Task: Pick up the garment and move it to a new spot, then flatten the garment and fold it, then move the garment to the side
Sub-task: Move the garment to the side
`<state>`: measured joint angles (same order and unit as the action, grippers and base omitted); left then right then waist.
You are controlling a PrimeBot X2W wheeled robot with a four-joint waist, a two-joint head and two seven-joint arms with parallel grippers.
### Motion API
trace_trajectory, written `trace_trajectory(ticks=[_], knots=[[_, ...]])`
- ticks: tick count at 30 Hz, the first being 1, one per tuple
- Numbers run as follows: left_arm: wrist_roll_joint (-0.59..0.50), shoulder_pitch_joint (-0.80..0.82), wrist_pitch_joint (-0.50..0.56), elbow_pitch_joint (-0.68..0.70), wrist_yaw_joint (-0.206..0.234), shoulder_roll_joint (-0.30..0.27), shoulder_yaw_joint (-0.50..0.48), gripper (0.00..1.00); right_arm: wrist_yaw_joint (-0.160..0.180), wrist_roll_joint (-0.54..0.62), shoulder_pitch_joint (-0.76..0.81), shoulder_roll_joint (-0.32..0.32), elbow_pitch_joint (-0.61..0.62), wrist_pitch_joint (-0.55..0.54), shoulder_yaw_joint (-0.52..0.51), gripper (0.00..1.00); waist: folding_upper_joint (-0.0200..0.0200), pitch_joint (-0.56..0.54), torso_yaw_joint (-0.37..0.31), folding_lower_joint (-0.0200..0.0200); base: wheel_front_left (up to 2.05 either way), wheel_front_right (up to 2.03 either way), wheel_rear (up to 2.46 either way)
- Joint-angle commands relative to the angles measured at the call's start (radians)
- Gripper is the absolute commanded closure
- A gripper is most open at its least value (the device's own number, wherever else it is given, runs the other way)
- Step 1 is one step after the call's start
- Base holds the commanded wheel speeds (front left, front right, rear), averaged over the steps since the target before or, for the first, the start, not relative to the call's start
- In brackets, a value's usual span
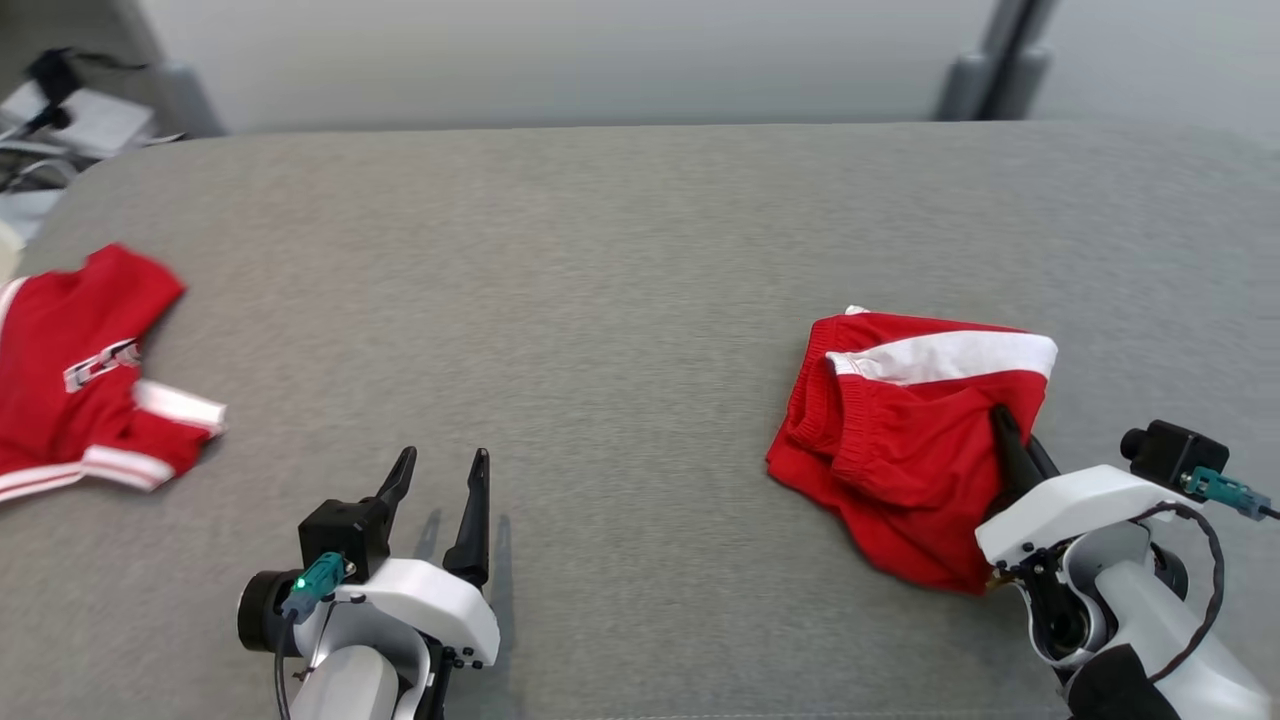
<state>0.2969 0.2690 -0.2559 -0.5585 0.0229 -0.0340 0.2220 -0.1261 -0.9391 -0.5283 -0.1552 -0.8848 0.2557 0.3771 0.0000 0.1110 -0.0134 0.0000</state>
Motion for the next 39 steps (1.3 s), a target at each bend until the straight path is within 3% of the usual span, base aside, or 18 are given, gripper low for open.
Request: trace_trajectory(ticks=[1, 11, 17, 26, 39], knots=[[-0.008, 0.012, -0.006, 0.023, -0.007, -0.016, -0.036, 0.0, -0.005, 0.008, 0.012, 0.009, 0.026, 0.006, 0.01, 1.0, 0.0, 0.0, -0.088, 0.0, 0.0, 0.0, 0.0], [-0.044, 0.032, -0.006, 0.031, -0.015, -0.016, -0.056, 0.0, -0.005, 0.01, 0.021, 0.033, 0.034, 0.006, 0.001, 1.0, 0.0, 0.032, -0.255, 0.0, 0.0, 0.0, 0.0], [-0.063, 0.055, -0.006, 0.033, -0.024, -0.016, -0.062, 0.0, -0.005, 0.016, 0.005, 0.035, 0.034, 0.006, 0.008, 1.0, 0.0, 0.076, -0.298, 0.0, 0.0, 0.0, 0.0], [-0.086, 0.1, -0.006, 0.068, -0.031, -0.016, -0.033, 0.0, -0.005, 0.115, -0.156, -0.052, -0.036, 0.006, -0.043, 1.0, 0.0, 0.16, -0.246, 0.0, 0.0, 0.0, 0.0], [-0.115, 0.128, -0.006, 0.114, -0.032, -0.016, -0.019, 0.0, -0.005, 0.361, -0.367, -0.243, -0.252, 0.006, -0.299, 1.0, 0.0, 0.254, -0.12, 0.0, 0.0, 0.0, 0.0]])
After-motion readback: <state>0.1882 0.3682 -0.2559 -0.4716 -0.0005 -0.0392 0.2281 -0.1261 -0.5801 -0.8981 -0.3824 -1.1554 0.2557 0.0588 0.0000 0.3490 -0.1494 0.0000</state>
